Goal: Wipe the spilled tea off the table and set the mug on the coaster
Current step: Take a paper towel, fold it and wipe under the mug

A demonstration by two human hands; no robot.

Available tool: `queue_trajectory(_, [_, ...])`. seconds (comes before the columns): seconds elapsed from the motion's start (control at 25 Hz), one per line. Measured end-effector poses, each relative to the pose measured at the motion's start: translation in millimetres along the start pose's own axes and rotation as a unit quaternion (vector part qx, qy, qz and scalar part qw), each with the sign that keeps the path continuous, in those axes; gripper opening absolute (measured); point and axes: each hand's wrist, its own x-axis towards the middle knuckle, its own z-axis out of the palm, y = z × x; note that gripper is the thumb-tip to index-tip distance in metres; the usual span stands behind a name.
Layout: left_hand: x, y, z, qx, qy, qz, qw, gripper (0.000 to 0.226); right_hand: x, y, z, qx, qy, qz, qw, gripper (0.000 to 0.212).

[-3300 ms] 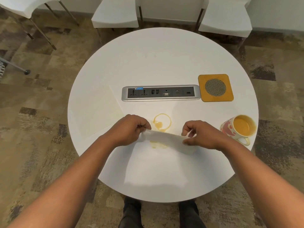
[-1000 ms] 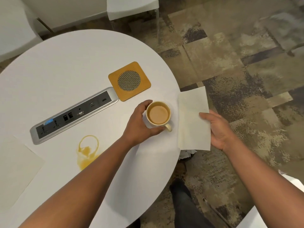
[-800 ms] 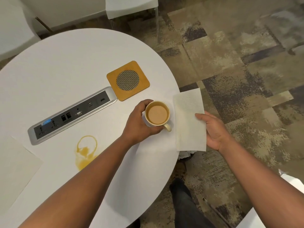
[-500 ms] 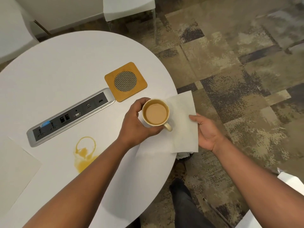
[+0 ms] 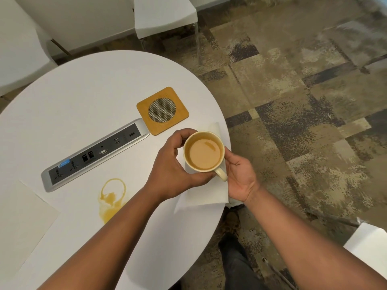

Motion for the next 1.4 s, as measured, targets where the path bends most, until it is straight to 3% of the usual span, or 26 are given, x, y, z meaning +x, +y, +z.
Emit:
queue_trajectory(0.8, [-1.8,17.9,-13.1,-0.003,-0.059,-0.009,0.998,0.084,1.4,14.3,6.4,0.049,-0.016,-0.066,0.997,0.056])
queue_trajectory(1.08, [-5.7,18.9,-3.1,-0.015,-0.008,0.007,1.000,0.083,-1.2,18.0,10.2,0.107,-0.065,-0.080,0.989,0.063])
queue_trajectory(1.4, [-11.4,18.3,7.8,-0.019,0.030,-0.016,0.999,0.083,-6.4,17.5,13.6,0.140,-0.032,-0.072,0.987,0.056])
